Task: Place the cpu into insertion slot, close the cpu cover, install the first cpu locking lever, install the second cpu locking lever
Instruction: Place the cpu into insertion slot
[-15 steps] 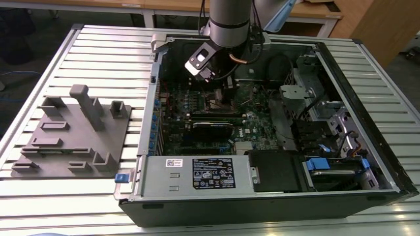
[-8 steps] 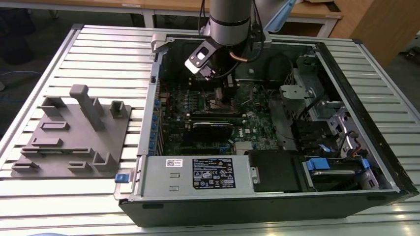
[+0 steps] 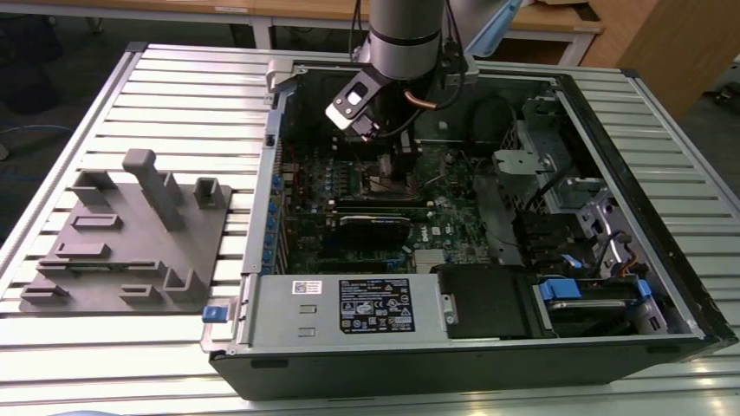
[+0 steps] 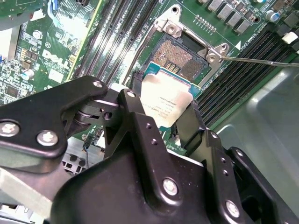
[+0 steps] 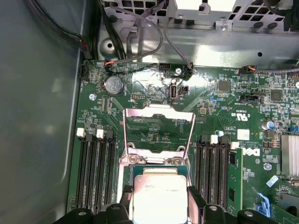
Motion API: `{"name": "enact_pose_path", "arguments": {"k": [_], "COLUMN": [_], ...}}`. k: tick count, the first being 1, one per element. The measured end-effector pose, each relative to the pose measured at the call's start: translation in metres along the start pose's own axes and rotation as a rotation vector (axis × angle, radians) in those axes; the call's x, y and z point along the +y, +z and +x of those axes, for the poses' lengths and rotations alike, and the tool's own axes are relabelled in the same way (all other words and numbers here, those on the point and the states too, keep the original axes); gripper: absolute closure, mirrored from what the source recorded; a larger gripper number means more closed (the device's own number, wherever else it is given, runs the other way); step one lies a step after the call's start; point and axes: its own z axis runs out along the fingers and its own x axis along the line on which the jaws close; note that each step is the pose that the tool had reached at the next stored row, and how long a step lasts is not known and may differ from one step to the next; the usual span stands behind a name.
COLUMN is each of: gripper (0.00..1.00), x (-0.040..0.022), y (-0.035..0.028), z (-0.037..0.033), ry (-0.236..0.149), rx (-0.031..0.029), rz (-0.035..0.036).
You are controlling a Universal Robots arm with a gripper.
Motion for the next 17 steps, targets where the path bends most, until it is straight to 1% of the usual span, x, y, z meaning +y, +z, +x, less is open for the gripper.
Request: {"name": "enact_pose_path", "arguments": {"k": [11,14,17], "gripper": [0.46,0.46,0.46], "x": [-0.0001,-0.0038,-0.0054], "y": [-0.0002,0.0005,0.001], "z": [0.0003,0.0007,0.0028], "ry": [0.0,0.0,0.002], "rx": [-0.0002,0.0013,0.0019], "rz": [0.0001,-0.0001,-0.0002]}}
